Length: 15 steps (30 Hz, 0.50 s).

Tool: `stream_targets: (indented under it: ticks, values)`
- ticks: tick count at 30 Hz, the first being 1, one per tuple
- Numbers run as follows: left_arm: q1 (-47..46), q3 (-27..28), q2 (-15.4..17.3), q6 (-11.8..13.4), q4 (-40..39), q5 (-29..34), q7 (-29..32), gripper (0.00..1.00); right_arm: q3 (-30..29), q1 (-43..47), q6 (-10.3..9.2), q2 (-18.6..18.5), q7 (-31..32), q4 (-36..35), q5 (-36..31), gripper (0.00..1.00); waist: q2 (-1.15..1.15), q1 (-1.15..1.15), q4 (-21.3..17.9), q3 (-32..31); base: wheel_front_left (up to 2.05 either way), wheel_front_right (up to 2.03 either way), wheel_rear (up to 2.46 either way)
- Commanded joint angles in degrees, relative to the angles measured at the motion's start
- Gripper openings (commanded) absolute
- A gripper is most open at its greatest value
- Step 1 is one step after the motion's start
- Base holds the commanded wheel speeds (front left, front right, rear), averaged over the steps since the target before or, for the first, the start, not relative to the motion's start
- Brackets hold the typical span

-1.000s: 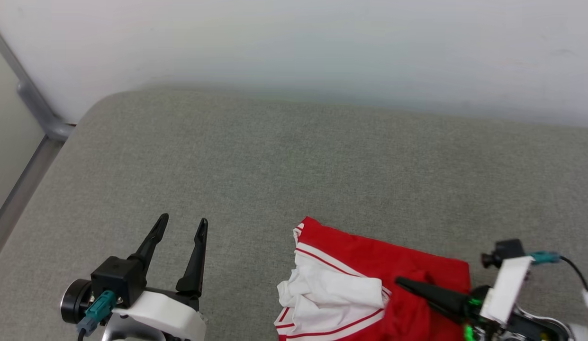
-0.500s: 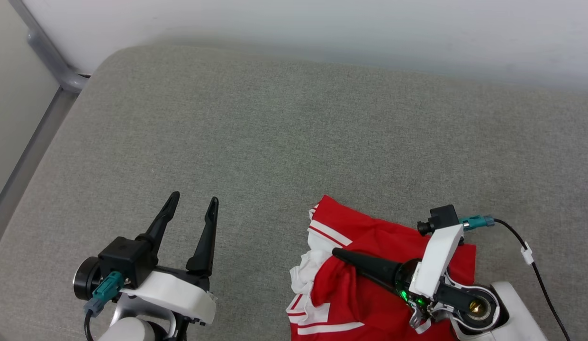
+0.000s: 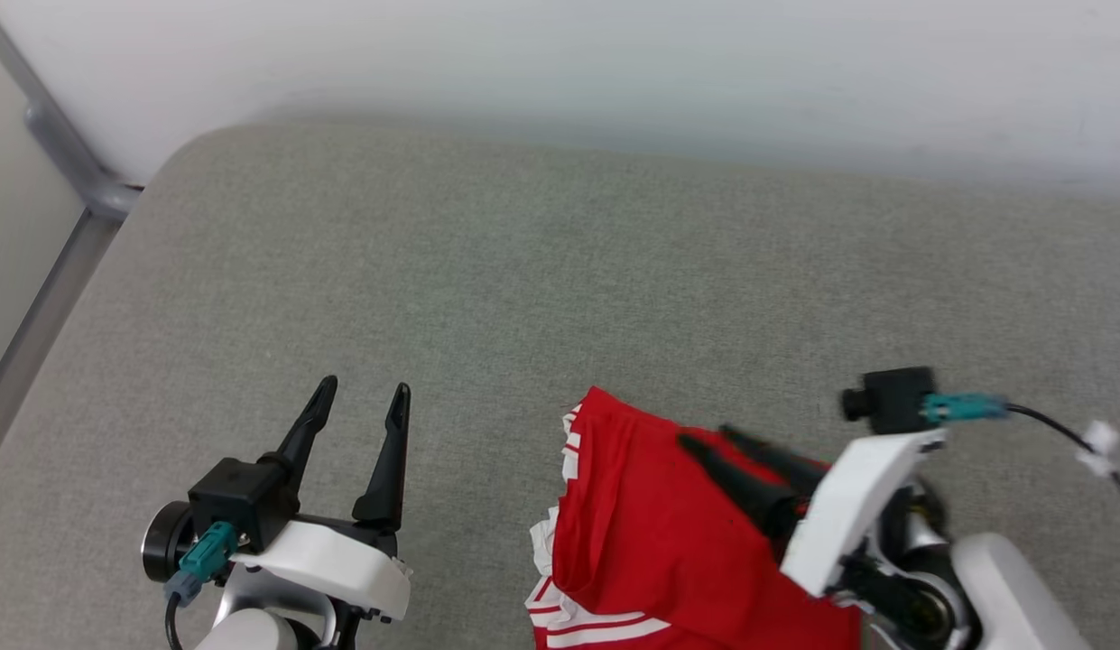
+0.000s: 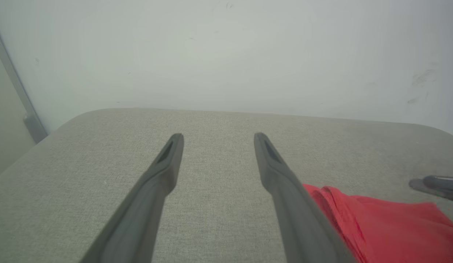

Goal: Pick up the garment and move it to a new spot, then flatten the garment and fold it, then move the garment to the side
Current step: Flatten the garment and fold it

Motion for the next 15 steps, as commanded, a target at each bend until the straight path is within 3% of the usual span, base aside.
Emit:
stream_targets:
  ticks: [1, 6, 15]
  values:
    - [0.53, 0.20, 0.08, 0.12, 0.04, 0.17, -0.22, 1.00, -0.75, 0.73, -0.03, -0.82, -1.27, -0.62, -1.72, 1.00, 0.00, 0.00, -0.60, -0.61, 0.00, 0.00, 0.00]
    - [1.31, 0.91, 0.28, 1.00, 0.39, 0.48, -0.28, 1.00, -7.95, 4.31, -0.03, -1.91, -10.11, -4.01, -15.57, 1.00, 0.00, 0.00, -1.83, -2.26, 0.00, 0.00, 0.00]
    - [3.43, 2.17, 0.63, 2.52, 1.13, 1.55, -0.46, 1.00, -24.24, 13.90, -0.03, 1.40, -21.87, -10.49, -34.29, 1.00, 0.00, 0.00, -3.90, -5.87, 0.00, 0.00, 0.00]
